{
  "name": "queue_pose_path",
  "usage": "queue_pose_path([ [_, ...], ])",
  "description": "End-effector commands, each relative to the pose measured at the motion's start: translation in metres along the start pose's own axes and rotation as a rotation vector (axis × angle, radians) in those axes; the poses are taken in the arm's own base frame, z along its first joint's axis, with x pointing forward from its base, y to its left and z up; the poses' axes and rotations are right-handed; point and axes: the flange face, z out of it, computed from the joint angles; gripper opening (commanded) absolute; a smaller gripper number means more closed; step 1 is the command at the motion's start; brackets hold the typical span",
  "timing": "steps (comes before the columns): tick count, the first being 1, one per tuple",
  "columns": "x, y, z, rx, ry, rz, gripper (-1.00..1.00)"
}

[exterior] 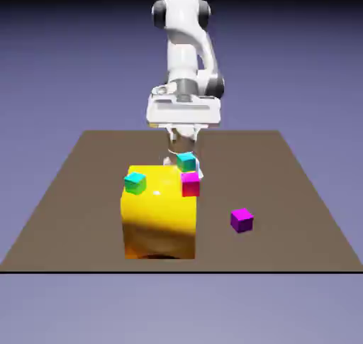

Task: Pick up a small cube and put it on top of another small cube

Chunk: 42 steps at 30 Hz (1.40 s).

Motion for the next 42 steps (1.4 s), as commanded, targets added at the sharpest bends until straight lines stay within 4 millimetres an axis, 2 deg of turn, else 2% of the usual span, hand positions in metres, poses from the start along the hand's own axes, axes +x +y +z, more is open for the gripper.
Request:
queue_pose_path([
  [1, -0.001, -0.005, 0.009, -0.023, -0.032, -0.059, 0.0],
  [11, -0.031, -0.047, 0.095, -0.165, -0.4, -0.631, 0.0],
  [17, -0.061, -0.065, 0.144, -0.168, -0.658, -0.954, 0.0],
  [23, -0.098, -0.078, 0.187, -0.101, -0.934, -1.253, 0.0],
  [33, -0.165, -0.091, 0.245, 0.187, -1.404, -1.665, 0.0],
  [42, -0.223, -0.094, 0.282, 0.657, -1.791, -1.898, 0.0],
])
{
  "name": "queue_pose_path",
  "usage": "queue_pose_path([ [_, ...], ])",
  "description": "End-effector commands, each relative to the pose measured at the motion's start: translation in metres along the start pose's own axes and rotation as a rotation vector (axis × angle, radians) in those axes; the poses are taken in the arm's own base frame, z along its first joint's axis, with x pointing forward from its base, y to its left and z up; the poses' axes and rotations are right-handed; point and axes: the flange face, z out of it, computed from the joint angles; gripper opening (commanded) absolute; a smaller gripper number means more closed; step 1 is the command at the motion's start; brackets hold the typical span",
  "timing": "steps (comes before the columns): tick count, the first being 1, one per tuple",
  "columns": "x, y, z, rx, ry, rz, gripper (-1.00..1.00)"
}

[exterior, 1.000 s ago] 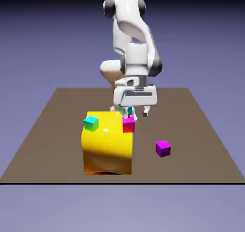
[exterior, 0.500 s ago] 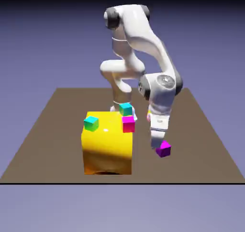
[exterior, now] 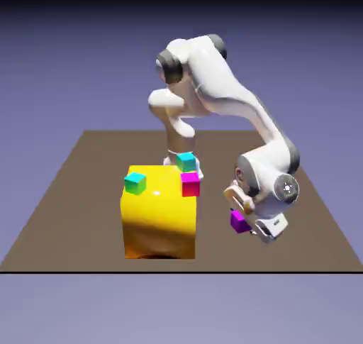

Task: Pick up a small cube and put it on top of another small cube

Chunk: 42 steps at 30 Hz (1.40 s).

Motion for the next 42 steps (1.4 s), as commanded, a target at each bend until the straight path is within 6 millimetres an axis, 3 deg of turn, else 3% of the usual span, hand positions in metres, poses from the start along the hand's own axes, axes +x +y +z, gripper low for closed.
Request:
queue_pose_path([
  [1, 0.005, 0.003, 0.004, 0.033, -0.006, -0.057, 0.0],
  [9, 0.035, 0.025, 0.036, 0.296, 0.007, -0.511, 0.0],
  [17, 0.053, 0.042, 0.068, 0.553, 0.128, -0.953, 0.0],
  [19, 0.054, 0.042, 0.069, 0.56, 0.133, -0.964, 0.0],
  [25, 0.049, 0.031, 0.125, 0.56, 0.133, -0.964, 0.0],
  [26, 0.049, 0.031, 0.125, 0.56, 0.133, -0.964, 0.0],
  [27, 0.049, 0.031, 0.125, 0.56, 0.133, -0.964, -1.0],
  [28, 0.049, 0.031, 0.125, 0.56, 0.133, -0.964, -1.0],
  [34, 0.053, 0.042, 0.069, 0.56, 0.133, -0.964, -1.0],
  [35, 0.082, 0.03, 0.067, 0.556, 0.12, -0.991, -1.0],
  [36, 0.09, 0.014, 0.048, 0.548, 0.08, -1.042, -1.0],
  [42, -0.017, -0.025, -0.056, 0.561, -0.06, -1.13, -1.0],
])
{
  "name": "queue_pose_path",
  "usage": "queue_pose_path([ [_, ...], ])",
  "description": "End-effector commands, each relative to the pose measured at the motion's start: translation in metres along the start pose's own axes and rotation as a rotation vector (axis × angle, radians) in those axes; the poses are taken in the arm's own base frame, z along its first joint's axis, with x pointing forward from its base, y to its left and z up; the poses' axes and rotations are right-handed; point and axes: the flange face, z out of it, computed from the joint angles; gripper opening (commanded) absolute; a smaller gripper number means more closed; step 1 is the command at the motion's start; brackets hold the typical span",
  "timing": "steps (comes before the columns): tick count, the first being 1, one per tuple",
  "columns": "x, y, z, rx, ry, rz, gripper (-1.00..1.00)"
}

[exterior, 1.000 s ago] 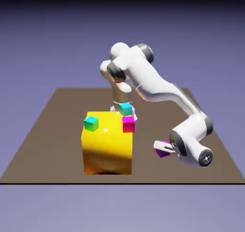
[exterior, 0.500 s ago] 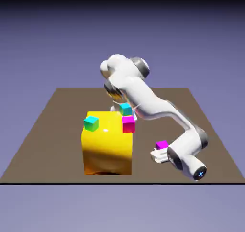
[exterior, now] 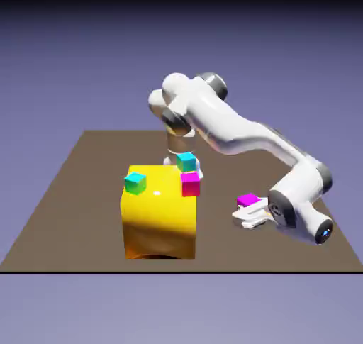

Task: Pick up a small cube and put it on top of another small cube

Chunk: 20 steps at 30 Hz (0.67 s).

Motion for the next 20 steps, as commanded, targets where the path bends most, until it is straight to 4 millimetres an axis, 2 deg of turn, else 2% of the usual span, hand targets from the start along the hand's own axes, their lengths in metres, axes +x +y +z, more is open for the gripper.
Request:
queue_pose_path([
  [1, 0.004, -0.025, -0.004, 0.015, -0.009, 0.0, -1.0],
  [5, 0.028, -0.127, -0.013, 0.07, -0.016, 0.019, -1.0],
  [6, 0.028, -0.152, -0.01, 0.074, 0.002, 0.033, -1.0],
  [7, 0.019, -0.166, -0.005, 0.069, 0.023, 0.047, -1.0],
  [8, 0.019, -0.166, -0.005, 0.069, 0.024, 0.047, -1.0],
  [16, 0.006, -0.156, 0.05, 0.069, 0.023, 0.047, -1.0],
  [17, 0.006, -0.156, 0.05, 0.069, 0.024, 0.047, -1.0],
  [18, 0.006, -0.156, 0.05, 0.069, 0.024, 0.047, 1.0],
  [20, 0.007, -0.158, 0.043, 0.069, 0.022, 0.047, 1.0],
])
